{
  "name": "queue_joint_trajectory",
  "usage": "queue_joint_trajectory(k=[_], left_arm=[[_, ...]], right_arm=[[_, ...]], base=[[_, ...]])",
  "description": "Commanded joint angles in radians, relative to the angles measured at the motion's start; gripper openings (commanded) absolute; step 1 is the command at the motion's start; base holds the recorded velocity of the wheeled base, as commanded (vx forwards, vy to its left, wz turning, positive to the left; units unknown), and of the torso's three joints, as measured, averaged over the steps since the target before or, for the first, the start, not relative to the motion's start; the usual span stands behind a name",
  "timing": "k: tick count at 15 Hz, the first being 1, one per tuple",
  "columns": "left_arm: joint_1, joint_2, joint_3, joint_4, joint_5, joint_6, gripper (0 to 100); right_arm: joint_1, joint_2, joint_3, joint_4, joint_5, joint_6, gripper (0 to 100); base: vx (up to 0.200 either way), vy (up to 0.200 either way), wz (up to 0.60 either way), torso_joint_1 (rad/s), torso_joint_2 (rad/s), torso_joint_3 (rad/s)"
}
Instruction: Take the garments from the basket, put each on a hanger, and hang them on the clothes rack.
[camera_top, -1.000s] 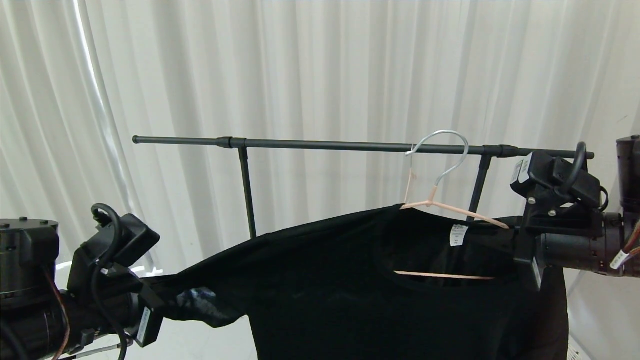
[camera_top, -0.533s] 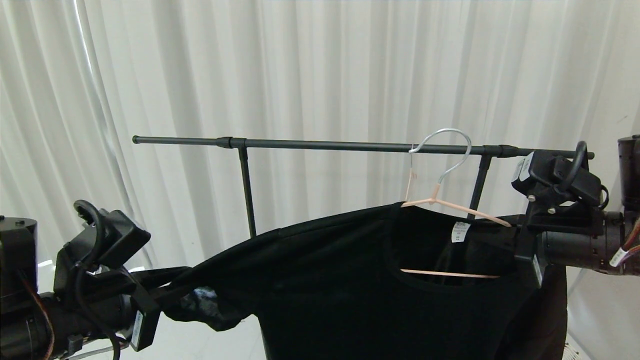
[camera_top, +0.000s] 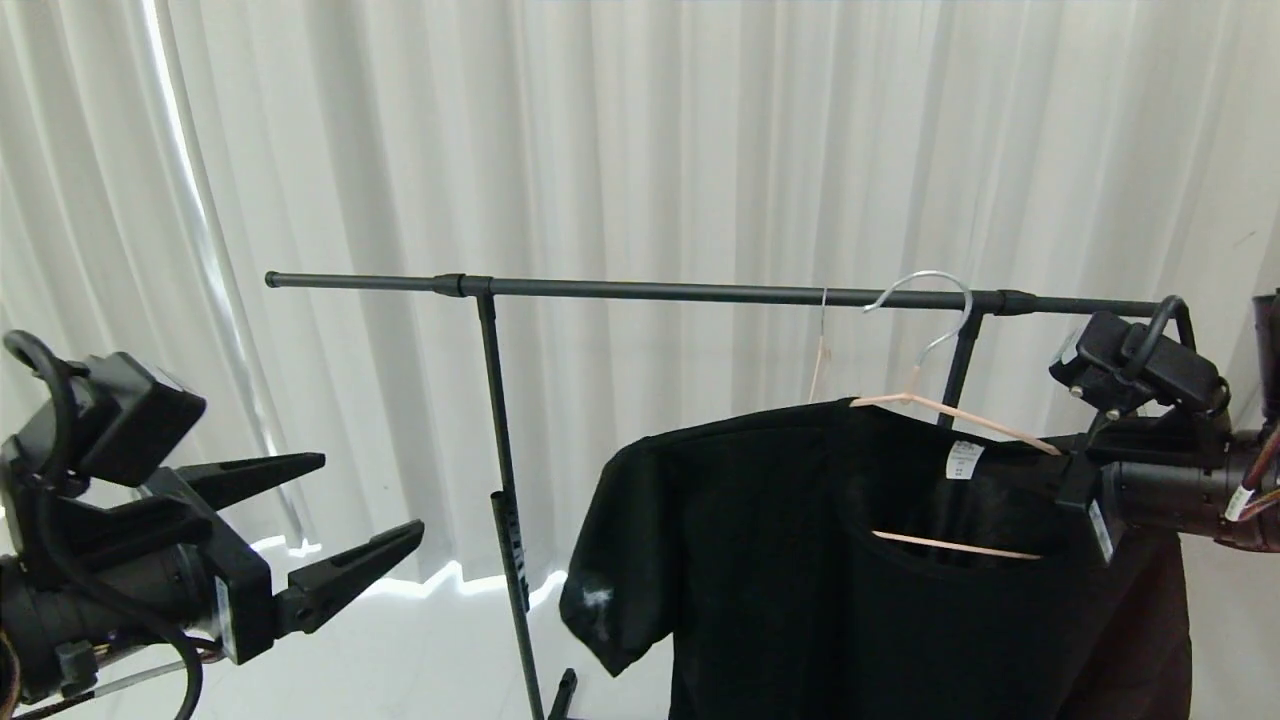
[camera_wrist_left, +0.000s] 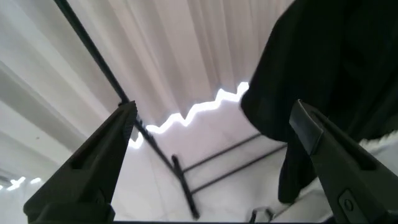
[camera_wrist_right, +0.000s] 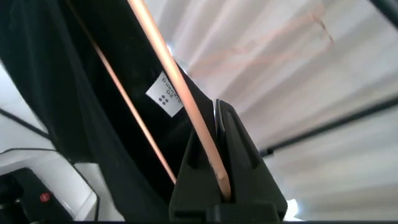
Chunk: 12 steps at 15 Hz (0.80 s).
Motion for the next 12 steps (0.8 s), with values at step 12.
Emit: queue_joint_trajectory(k=[12], left_arm=[[0.066,0.095,-0.052,-0.001,0.450,0.024,100]], right_arm=[[-0.085,-0.164,-0.014,0.440,-0.431,0.242,0]], base=[[0.000,0.000,0.00,0.000,0.00,0.000]])
